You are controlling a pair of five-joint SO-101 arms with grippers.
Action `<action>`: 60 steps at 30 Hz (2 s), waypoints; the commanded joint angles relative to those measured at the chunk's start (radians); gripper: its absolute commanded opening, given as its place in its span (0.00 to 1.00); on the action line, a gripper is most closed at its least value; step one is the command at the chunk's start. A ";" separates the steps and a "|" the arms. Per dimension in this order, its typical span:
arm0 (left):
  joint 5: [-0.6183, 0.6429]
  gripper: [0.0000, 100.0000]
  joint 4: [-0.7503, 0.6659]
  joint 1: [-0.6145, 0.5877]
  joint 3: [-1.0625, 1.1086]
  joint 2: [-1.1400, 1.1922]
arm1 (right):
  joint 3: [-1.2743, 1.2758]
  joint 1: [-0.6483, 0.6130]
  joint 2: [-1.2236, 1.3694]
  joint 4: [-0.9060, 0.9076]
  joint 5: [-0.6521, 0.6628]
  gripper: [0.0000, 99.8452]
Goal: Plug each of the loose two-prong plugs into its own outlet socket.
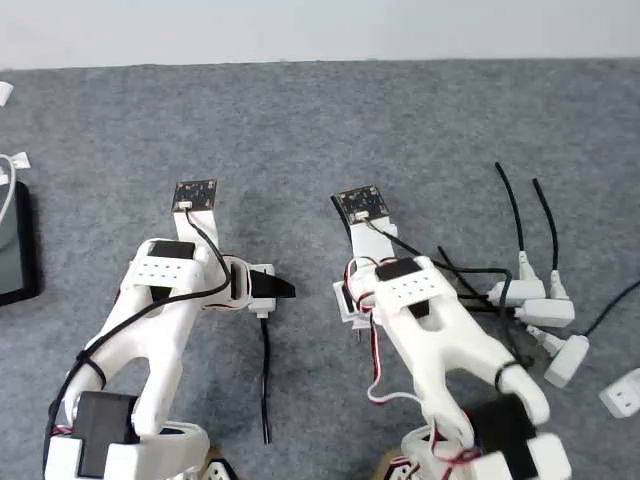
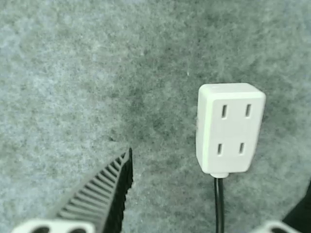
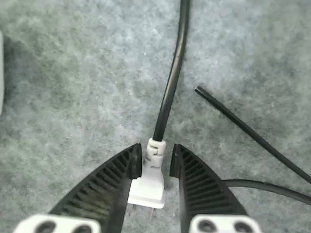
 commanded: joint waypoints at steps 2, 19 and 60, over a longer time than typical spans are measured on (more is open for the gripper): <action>-0.011 0.50 -0.026 -0.002 -0.050 0.002 | -0.146 -0.007 0.084 0.084 -0.014 0.11; -0.011 0.50 -0.026 -0.002 -0.050 0.002 | -0.169 -0.007 0.096 0.099 -0.014 0.06; -0.233 0.05 -0.021 0.005 -0.265 0.273 | -0.167 -0.378 -0.696 0.337 0.153 0.01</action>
